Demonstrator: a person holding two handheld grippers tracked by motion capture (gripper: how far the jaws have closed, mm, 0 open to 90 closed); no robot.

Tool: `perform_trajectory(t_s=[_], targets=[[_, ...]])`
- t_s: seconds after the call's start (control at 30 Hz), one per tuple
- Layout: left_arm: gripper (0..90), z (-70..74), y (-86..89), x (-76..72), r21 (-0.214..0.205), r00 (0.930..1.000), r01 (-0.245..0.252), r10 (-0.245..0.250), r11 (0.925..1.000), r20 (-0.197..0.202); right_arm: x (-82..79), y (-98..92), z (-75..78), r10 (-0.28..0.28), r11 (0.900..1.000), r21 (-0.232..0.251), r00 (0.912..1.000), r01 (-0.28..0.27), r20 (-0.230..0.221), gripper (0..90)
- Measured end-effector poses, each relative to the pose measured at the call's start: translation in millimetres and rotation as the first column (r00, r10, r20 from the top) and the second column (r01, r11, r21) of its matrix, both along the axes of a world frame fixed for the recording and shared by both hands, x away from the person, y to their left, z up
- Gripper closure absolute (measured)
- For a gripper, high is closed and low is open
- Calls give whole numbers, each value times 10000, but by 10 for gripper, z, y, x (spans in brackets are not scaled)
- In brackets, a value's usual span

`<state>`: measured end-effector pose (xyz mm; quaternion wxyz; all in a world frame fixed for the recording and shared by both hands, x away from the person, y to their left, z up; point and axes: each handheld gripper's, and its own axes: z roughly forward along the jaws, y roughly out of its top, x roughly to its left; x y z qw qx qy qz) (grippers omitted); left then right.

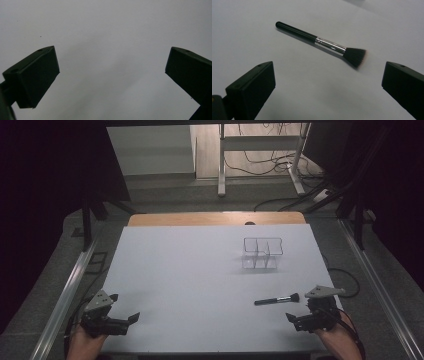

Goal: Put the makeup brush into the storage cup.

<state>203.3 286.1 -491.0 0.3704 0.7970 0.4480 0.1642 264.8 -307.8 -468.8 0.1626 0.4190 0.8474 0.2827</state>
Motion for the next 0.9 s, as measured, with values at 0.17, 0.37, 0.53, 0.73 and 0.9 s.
perform_trajectory(t_s=[0.17,0.37,0.53,0.73,0.9], targets=[[0,1,-4,1,22,10000,0,0,10000,14,27,16,12,63,10000,-40,9999,-64,-90,0],[0,2,-8,4,23,10000,7,-7,10000,-6,61,32,21,91,9998,-161,9996,-95,-260,0],[0,1,-12,8,51,10000,12,-12,10000,-19,101,40,23,128,9994,-323,9990,-142,-432,0],[0,0,-14,11,83,10000,16,-15,10000,-25,164,50,27,106,9978,-644,9979,-147,-645,0],[0,0,-14,13,87,10000,13,-12,10000,-39,221,56,54,1,9979,-653,9977,-46,-685,0]])
